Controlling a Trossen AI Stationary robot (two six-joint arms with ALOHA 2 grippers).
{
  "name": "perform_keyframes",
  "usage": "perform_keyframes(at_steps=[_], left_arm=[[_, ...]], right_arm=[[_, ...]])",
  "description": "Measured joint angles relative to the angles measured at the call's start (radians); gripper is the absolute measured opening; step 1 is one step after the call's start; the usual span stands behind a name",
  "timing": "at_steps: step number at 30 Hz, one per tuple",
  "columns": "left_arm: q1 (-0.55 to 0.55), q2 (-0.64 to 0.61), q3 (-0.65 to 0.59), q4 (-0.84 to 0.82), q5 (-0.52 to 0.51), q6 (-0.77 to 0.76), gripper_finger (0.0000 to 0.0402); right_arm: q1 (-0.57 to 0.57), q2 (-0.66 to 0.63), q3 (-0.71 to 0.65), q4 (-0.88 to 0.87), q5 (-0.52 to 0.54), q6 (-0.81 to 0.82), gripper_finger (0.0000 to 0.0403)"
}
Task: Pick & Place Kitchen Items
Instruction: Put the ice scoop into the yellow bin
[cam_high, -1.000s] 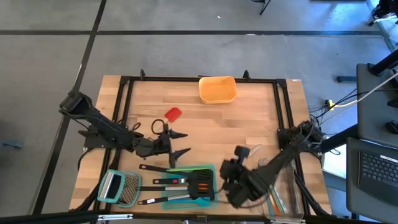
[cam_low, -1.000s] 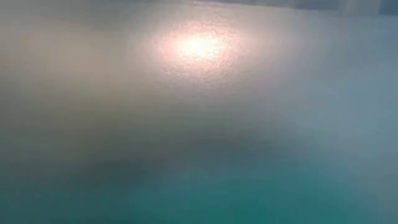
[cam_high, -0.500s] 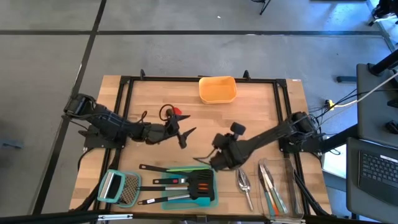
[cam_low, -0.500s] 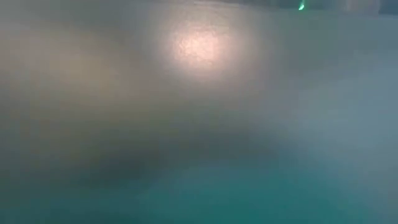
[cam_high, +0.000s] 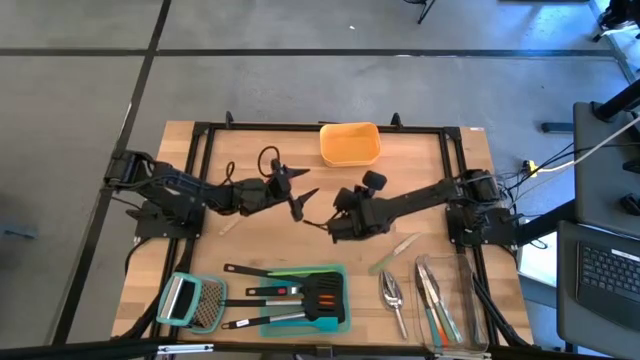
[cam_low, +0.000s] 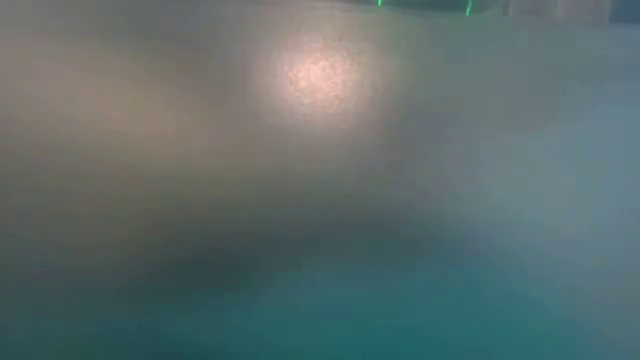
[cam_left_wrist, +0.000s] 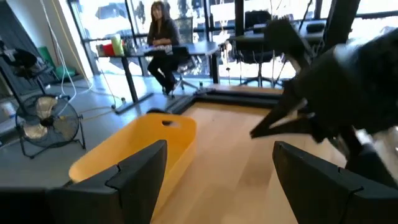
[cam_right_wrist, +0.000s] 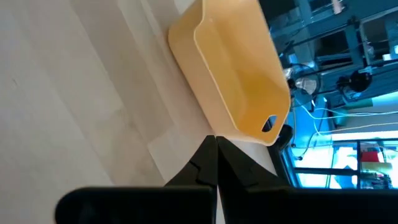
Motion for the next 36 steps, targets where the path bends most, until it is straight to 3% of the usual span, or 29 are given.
perform_keyframes(at_steps=[9, 13, 17, 23, 29, 36], left_arm=[[0.056, -0.005, 0.009, 0.04, 0.047, 0.075, 0.029], [0.074, -0.005, 0.009, 0.033, 0.067, 0.061, 0.029], [0.077, -0.005, 0.009, 0.033, 0.091, 0.059, 0.029], [0.077, -0.005, 0.009, 0.034, 0.096, 0.059, 0.029], [0.077, -0.005, 0.009, 0.033, 0.117, 0.066, 0.029], [0.077, -0.005, 0.009, 0.034, 0.118, 0.066, 0.029]], right_arm=[[-0.056, 0.0, 0.0, 0.005, -0.022, -0.108, 0.0], [-0.063, 0.0, 0.003, 0.003, -0.089, -0.216, 0.0], [-0.055, 0.0, 0.037, -0.046, -0.257, -0.34, 0.0], [0.009, 0.0, 0.107, -0.173, -0.629, -0.378, 0.0], [0.094, 0.0, 0.162, -0.238, -0.872, -0.233, 0.0], [0.2, 0.0, 0.164, -0.173, -1.121, -0.009, 0.0]])
